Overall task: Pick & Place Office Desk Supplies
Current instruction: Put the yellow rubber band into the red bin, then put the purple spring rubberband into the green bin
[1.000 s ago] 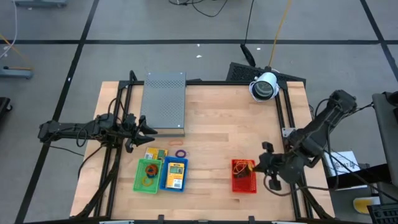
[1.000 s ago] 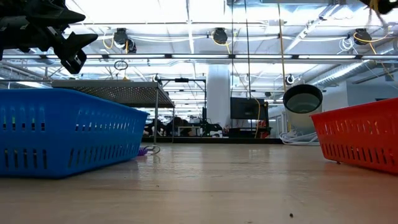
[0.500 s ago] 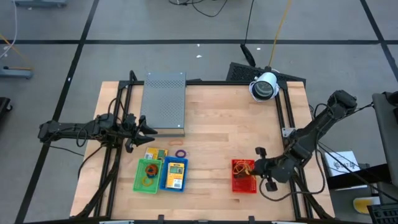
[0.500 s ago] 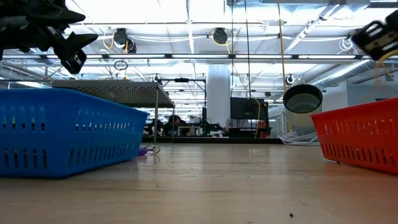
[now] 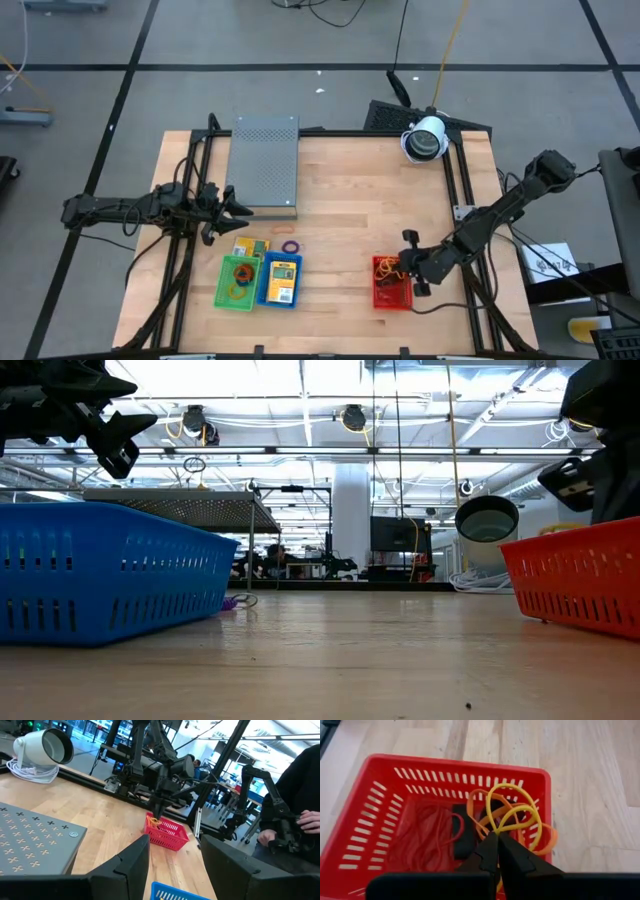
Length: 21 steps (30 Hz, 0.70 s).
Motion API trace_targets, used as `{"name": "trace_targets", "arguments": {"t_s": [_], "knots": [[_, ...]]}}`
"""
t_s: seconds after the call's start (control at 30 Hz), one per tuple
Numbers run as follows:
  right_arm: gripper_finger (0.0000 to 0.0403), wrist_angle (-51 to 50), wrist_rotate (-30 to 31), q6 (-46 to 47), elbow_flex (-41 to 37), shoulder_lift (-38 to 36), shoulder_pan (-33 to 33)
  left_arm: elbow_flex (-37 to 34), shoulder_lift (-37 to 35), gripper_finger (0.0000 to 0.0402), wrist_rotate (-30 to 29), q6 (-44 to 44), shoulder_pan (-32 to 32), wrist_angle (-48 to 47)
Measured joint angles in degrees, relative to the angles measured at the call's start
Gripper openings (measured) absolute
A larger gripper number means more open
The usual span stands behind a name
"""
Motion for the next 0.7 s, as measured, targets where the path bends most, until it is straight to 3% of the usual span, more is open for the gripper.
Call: {"name": "trace_targets", "arguments": {"t_s": [0.2,0.7], "knots": [[0.0011,3.16,-0.07,3.04,0.0,-0.06,0.31,0.0,0.0,0.0186,0.0,-0.02,0.01,-0.01],[0.0101,6.33,-0.04,9.29,0.22,-1.49,8.27,0.0,0.01,0.0186,0.0,-0.01,0.01,0.0]]}}
